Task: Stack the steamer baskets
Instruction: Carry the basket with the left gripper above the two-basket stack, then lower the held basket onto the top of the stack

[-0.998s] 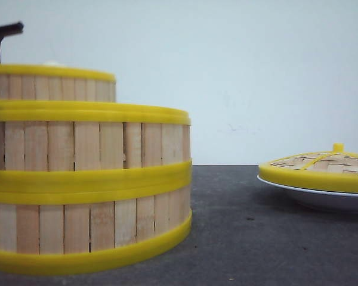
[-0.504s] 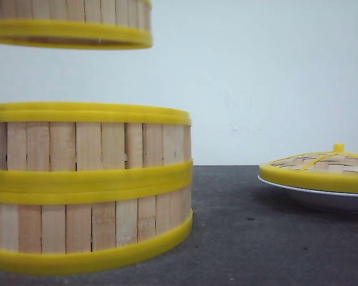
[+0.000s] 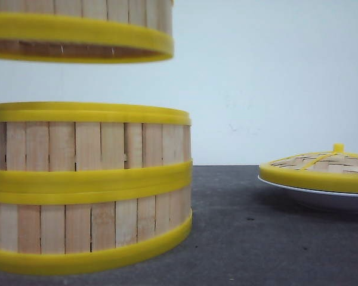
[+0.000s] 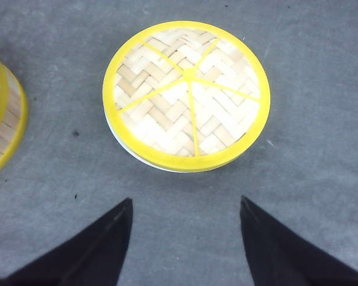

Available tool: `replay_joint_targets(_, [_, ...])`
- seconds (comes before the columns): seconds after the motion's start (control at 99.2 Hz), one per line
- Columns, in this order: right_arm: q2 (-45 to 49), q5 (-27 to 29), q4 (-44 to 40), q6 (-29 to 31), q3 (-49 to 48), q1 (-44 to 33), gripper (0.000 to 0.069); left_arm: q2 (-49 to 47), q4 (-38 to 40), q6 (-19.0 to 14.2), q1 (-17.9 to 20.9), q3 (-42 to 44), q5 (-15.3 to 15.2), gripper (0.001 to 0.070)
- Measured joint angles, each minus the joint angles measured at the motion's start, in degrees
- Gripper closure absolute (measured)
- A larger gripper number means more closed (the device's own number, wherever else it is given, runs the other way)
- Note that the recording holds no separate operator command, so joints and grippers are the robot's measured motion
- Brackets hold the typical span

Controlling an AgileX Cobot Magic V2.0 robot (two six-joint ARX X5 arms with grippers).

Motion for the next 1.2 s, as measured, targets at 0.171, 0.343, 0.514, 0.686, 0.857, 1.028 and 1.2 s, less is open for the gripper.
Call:
replay_joint_targets(0.171, [0.0, 0.0, 0.0, 0.0, 0.0, 0.0, 0.0348, 1.0, 2.2, -0.2, -1.1, -2.7, 0.0, 0.0686])
replay_joint_targets(0.343, [0.0, 0.0, 0.0, 0.0, 0.0, 0.0, 0.0348, 2.5, 3.9, -0.2, -1.9, -2.7, 0.0, 0.0686])
replay_joint_targets(0.514, [0.0, 0.0, 0.0, 0.0, 0.0, 0.0, 0.0348, 5.2, 5.0, -0.2, -2.4, -2.7, 0.0, 0.0686])
replay_joint_targets(0.686, [0.0, 0.0, 0.0, 0.0, 0.0, 0.0, 0.0348, 6.9, 7.1, -0.2, -2.4, -2.8, -0.1, 0.0686])
replay_joint_targets(0.857, [0.0, 0.0, 0.0, 0.0, 0.0, 0.0, 0.0348, 7.9, 7.3, -0.2, -2.4, -2.8, 0.0, 0.0686])
replay_joint_targets(1.028, [0.0, 0.0, 0.0, 0.0, 0.0, 0.0, 0.0348, 8.7, 7.1, -0.3, -2.5, -2.8, 0.0, 0.0686])
replay_joint_targets(1.2, [0.0, 0.0, 0.0, 0.0, 0.0, 0.0, 0.0348, 8.7, 7.0, -0.4, -2.5, -2.8, -1.0, 0.0686])
